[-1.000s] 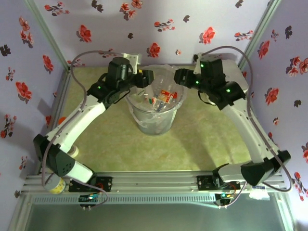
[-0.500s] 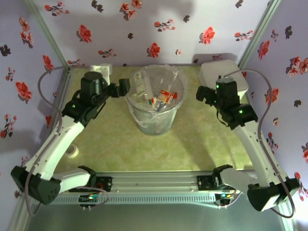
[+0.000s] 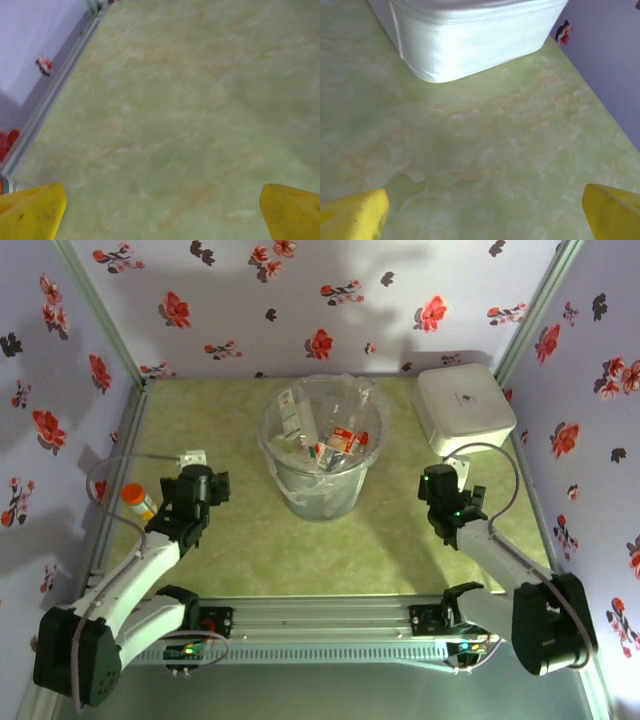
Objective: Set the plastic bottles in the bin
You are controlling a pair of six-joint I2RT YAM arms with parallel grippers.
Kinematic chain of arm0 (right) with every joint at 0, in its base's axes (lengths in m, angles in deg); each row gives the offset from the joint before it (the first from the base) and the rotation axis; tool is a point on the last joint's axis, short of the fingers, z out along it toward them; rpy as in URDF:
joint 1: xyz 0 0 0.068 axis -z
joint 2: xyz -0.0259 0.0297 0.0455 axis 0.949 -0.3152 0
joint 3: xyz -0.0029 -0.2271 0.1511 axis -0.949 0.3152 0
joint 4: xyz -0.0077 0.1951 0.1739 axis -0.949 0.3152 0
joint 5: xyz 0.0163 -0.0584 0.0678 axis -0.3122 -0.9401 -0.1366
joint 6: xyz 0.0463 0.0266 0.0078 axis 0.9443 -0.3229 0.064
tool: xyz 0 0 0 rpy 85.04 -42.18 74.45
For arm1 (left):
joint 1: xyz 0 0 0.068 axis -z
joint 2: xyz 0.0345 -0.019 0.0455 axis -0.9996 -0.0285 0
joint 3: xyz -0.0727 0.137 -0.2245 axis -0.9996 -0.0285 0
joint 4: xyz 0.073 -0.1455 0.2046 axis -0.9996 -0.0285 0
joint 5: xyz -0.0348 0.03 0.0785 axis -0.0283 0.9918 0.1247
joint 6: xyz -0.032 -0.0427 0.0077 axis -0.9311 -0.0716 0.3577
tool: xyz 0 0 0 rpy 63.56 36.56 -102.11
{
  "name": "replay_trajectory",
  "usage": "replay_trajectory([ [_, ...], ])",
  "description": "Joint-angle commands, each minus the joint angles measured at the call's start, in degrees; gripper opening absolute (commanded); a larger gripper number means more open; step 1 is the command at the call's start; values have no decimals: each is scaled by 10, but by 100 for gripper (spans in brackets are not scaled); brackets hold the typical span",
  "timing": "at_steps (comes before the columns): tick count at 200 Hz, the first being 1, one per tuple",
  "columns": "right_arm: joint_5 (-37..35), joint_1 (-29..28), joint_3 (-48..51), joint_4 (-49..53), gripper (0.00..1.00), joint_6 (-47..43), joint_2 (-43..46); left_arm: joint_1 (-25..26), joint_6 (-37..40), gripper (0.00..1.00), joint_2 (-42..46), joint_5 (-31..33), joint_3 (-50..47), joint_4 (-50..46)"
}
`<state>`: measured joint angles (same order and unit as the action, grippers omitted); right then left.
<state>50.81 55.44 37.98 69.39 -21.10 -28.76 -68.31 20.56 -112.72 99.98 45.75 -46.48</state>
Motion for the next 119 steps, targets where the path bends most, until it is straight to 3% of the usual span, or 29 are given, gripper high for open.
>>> replay_trajectory([
  [1,-43,6,20,-139,100,-22,-24,-23,14,100,-7,29,-16,102],
  [40,-41,18,44,-256,99,-40,-75,-42,109,100,-80,16,-54,258],
  [79,-5,50,47,-374,99,-58,-128,-99,105,100,-201,-53,-87,466],
  [107,24,56,25,-375,100,-72,-157,-106,150,100,-268,-75,-41,476],
  [119,35,56,23,-382,99,-86,-164,-116,159,100,-306,-97,-46,521],
])
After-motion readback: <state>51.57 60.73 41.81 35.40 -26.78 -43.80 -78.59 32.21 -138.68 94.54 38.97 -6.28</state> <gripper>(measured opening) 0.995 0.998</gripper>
